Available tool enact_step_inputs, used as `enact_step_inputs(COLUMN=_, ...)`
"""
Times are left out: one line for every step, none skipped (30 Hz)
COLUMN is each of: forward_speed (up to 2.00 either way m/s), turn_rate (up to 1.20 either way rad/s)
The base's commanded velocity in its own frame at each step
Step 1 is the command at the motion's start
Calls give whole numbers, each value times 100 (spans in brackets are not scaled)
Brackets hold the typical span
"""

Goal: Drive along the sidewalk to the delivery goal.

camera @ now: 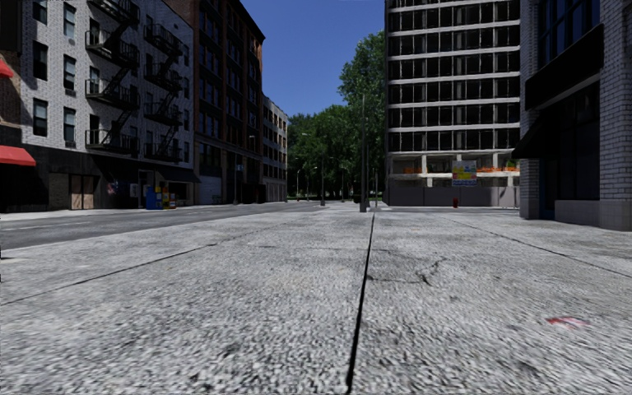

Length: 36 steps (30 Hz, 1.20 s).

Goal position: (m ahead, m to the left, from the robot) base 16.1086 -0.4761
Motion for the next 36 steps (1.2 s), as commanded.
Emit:
enact_step_inputs(forward_speed=200, turn_rate=0)
enact_step_inputs(forward_speed=200, turn_rate=0)
enact_step_inputs(forward_speed=200, turn_rate=0)
enact_step_inputs(forward_speed=200, turn_rate=0)
enact_step_inputs(forward_speed=200, turn_rate=0)
enact_step_inputs(forward_speed=200, turn_rate=0)
enact_step_inputs(forward_speed=200, turn_rate=0)
enact_step_inputs(forward_speed=200, turn_rate=0)
enact_step_inputs(forward_speed=200, turn_rate=0)
enact_step_inputs(forward_speed=200, turn_rate=0)
enact_step_inputs(forward_speed=200, turn_rate=0)
enact_step_inputs(forward_speed=200, turn_rate=0)
enact_step_inputs(forward_speed=200, turn_rate=0)
enact_step_inputs(forward_speed=200, turn_rate=0)
enact_step_inputs(forward_speed=200, turn_rate=0)
enact_step_inputs(forward_speed=200, turn_rate=0)
enact_step_inputs(forward_speed=200, turn_rate=0)
enact_step_inputs(forward_speed=200, turn_rate=0)
enact_step_inputs(forward_speed=200, turn_rate=0)
enact_step_inputs(forward_speed=200, turn_rate=0)
enact_step_inputs(forward_speed=200, turn_rate=0)
enact_step_inputs(forward_speed=200, turn_rate=0)
enact_step_inputs(forward_speed=200, turn_rate=0)
enact_step_inputs(forward_speed=200, turn_rate=0)
enact_step_inputs(forward_speed=200, turn_rate=0)
enact_step_inputs(forward_speed=200, turn_rate=0)
enact_step_inputs(forward_speed=200, turn_rate=0)
enact_step_inputs(forward_speed=200, turn_rate=0)
enact_step_inputs(forward_speed=200, turn_rate=0)
enact_step_inputs(forward_speed=200, turn_rate=0)
enact_step_inputs(forward_speed=200, turn_rate=0)
enact_step_inputs(forward_speed=200, turn_rate=0)
enact_step_inputs(forward_speed=200, turn_rate=0)
enact_step_inputs(forward_speed=200, turn_rate=0)
enact_step_inputs(forward_speed=200, turn_rate=0)
enact_step_inputs(forward_speed=200, turn_rate=0)
